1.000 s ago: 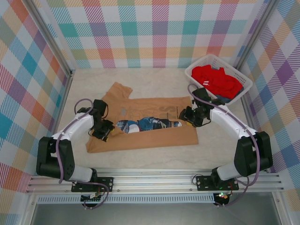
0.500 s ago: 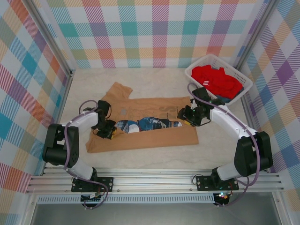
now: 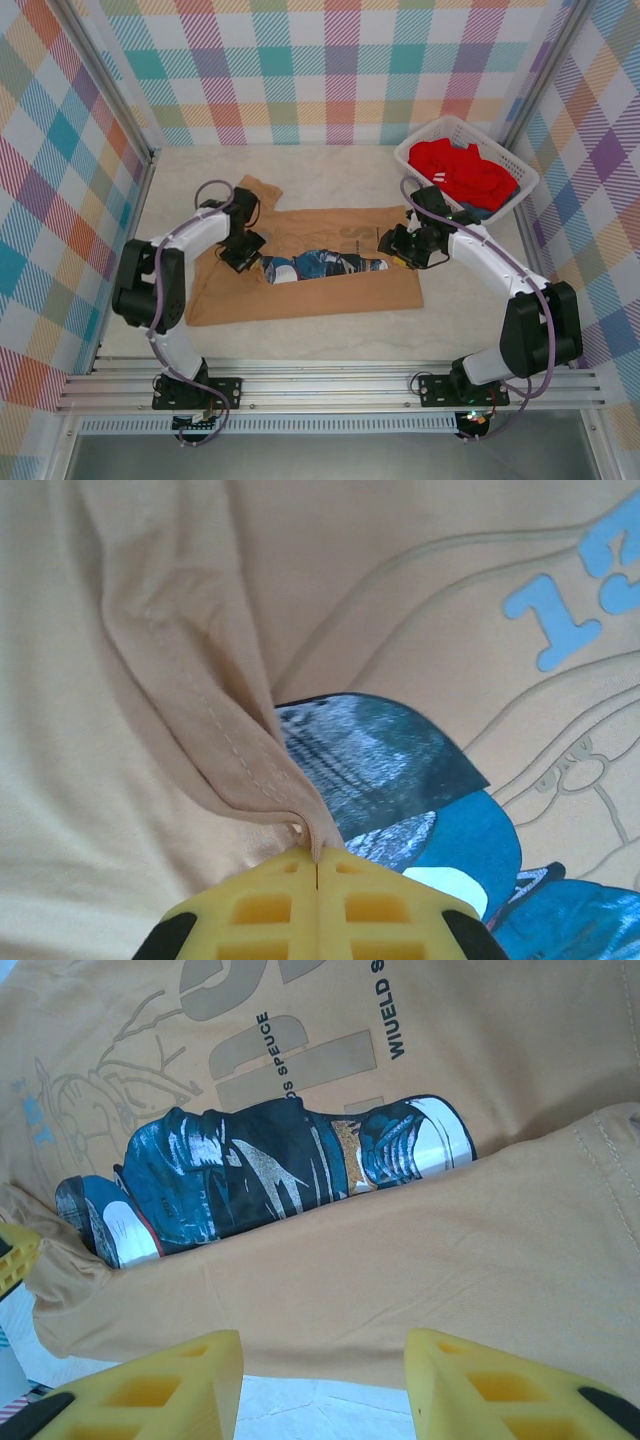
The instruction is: Fold and stack the t-shirts
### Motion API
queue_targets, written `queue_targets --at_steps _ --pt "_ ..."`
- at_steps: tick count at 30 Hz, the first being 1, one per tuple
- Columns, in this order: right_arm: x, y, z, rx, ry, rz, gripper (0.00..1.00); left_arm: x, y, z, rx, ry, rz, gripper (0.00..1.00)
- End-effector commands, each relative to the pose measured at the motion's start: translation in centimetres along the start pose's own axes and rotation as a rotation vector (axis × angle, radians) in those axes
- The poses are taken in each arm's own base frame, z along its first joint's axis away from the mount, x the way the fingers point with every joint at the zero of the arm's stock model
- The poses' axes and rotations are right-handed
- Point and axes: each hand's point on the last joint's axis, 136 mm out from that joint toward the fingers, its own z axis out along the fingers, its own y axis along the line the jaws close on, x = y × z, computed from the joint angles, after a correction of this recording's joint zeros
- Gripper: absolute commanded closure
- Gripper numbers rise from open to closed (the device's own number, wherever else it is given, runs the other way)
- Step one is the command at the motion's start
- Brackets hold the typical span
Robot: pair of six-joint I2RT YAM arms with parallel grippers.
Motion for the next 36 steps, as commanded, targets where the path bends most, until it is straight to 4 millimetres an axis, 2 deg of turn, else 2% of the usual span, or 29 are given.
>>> queue_targets --at_steps 1,8,10,11,12,14,17,20,24,27,29,33,36 --pt "0.2 0.5 -0.1 -0.017 0.009 -0.006 0.54 0.8 0.7 0.3 -0.149 0.021 0.176 1.0" --pt "0.3 0.4 0.1 -0.015 0.019 -0.007 0.54 0.8 -2.2 0.7 -0.209 -0.014 0.373 0.98" --pt "0.3 0.4 0.2 -0.015 0.023 -0.006 0.54 1.0 -2.8 0.8 -0.21 -0.017 0.408 0.88" --pt "0.4 0.4 0.3 -0.015 0.025 -0.006 0.54 0.9 -3.0 0.5 -0.222 -0.034 0.421 0.74" --pt "0.3 0.4 0.4 -0.014 0.028 -0.006 0.54 0.6 -3.0 -0.1 -0.231 -0.058 0.428 0.65" --pt "0.3 0.4 0.5 -0.012 0.033 -0.007 0.54 -0.1 -3.3 -1.4 -0.214 -0.114 0.43 0.58" --pt "0.4 0.2 0.9 -0.007 0.038 0.0 0.53 -0.8 -3.4 -4.4 -0.182 -0.196 0.407 0.55" --pt "0.3 -0.5 1.4 0.007 0.037 0.015 0.54 -0.7 -2.9 -6.1 -0.123 -0.217 0.355 0.55" --pt "-0.6 -2.5 2.1 0.071 0.005 0.051 0.58 -0.5 0.4 -5.9 -0.065 -0.131 0.182 0.59" --pt "-1.5 -3.9 2.7 0.099 -0.023 0.071 0.65 -0.8 3.5 -4.7 -0.013 -0.046 0.03 0.66" --pt "-1.9 -4.8 3.5 0.116 -0.01 0.114 0.66 -1.2 4.8 -3.6 0.005 0.016 -0.046 0.69" --pt "-1.7 -6.0 5.1 0.157 0.034 0.18 0.68 -2.0 5.3 -0.9 0.011 0.072 -0.092 0.73" --pt "-0.7 -8.2 5.7 0.245 0.053 0.263 0.7 -2.9 5.7 0.4 -0.029 0.067 -0.087 0.75"
